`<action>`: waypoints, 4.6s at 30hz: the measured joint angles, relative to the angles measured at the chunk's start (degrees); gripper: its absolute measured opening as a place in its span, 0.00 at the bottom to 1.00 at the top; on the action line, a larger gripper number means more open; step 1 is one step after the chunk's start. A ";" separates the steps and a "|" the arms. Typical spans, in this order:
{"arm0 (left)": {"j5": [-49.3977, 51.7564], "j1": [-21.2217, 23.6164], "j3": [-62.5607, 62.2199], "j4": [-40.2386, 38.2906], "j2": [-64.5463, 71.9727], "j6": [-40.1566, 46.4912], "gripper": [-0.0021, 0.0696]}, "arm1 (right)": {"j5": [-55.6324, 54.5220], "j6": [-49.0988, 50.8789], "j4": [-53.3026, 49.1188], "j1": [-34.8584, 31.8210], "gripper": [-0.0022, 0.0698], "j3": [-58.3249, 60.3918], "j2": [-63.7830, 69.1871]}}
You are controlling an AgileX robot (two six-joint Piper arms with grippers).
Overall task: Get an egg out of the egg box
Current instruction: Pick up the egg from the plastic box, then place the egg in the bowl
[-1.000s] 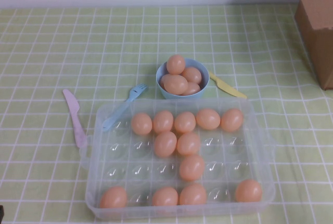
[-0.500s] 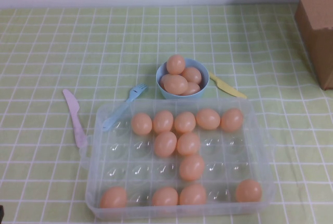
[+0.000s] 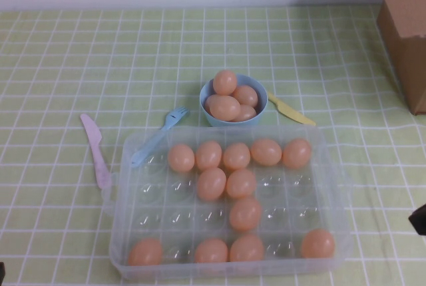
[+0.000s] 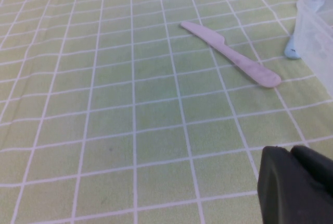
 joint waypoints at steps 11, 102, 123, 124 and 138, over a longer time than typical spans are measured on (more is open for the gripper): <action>0.00 0.00 0.00 0.00 0.00 0.00 0.02 | 1.50 -0.10 -13.11 16.22 0.01 -16.19 23.08; 0.00 0.00 0.00 0.00 0.00 0.00 0.02 | -24.67 -0.36 -16.18 18.37 0.50 -52.57 59.28; 0.00 0.00 0.00 0.00 0.00 0.00 0.02 | -30.35 -0.36 -13.56 15.98 0.55 -52.57 64.50; 0.00 0.00 0.00 0.00 0.00 0.00 0.02 | -30.35 -0.36 -13.56 15.90 0.57 -52.57 64.60; 0.00 0.00 0.00 0.00 0.00 0.00 0.02 | -30.45 -0.36 -12.19 15.90 0.62 -52.57 65.04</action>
